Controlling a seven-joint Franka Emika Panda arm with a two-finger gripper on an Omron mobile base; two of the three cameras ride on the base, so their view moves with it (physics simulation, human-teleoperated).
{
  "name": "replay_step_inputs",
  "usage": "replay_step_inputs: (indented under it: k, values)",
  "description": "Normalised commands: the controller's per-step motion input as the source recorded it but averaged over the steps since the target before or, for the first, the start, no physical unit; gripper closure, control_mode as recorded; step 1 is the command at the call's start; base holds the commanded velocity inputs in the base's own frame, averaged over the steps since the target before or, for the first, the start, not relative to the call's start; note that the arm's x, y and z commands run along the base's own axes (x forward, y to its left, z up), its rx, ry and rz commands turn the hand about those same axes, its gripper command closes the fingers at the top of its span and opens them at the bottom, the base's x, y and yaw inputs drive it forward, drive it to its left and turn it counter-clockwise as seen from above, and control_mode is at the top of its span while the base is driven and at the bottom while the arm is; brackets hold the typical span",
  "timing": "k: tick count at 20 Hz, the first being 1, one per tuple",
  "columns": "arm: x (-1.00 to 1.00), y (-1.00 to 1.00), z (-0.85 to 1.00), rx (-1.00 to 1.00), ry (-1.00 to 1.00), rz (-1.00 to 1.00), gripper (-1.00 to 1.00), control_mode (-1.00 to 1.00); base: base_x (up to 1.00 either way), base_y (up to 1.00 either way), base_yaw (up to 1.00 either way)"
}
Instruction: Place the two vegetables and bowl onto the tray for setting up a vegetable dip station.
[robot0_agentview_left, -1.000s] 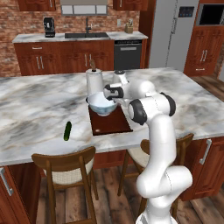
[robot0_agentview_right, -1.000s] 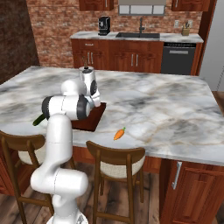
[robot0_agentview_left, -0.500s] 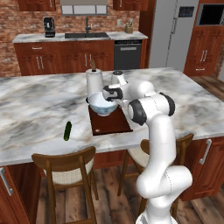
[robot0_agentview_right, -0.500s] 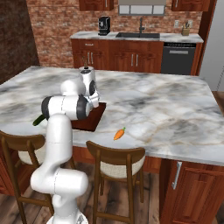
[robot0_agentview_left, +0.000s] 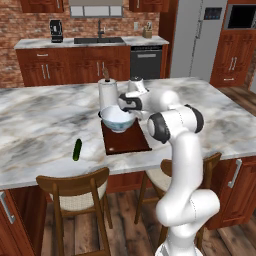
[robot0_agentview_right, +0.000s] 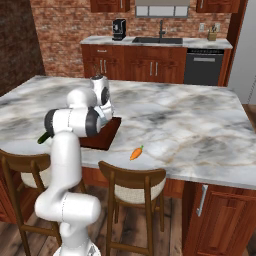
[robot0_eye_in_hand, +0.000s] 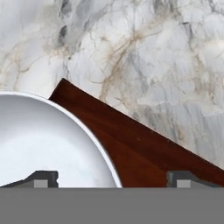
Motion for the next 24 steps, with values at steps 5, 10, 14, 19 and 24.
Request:
replay_step_inputs:
  k: [5,10,14,19,24]
  values:
    - [-0.32,-0.25,0.17,-0.01,0.01,0.0,-1.0,-1.0,0.0,0.0,0.0]
    - [-0.46,-0.37,0.1,0.0,0.0,0.08,-1.0,-1.0,0.0,0.0,0.0]
    - [-0.46,-0.39,0.04,0.0,0.0,0.14,-1.0,-1.0,0.0,0.0,0.0]
    - [-0.45,-0.41,0.03,0.0,0.0,0.21,-1.0,-1.0,0.0,0.0,0.0]
    - [-0.4,-0.42,0.0,0.0,0.0,0.27,-1.0,-1.0,0.0,0.0,0.0]
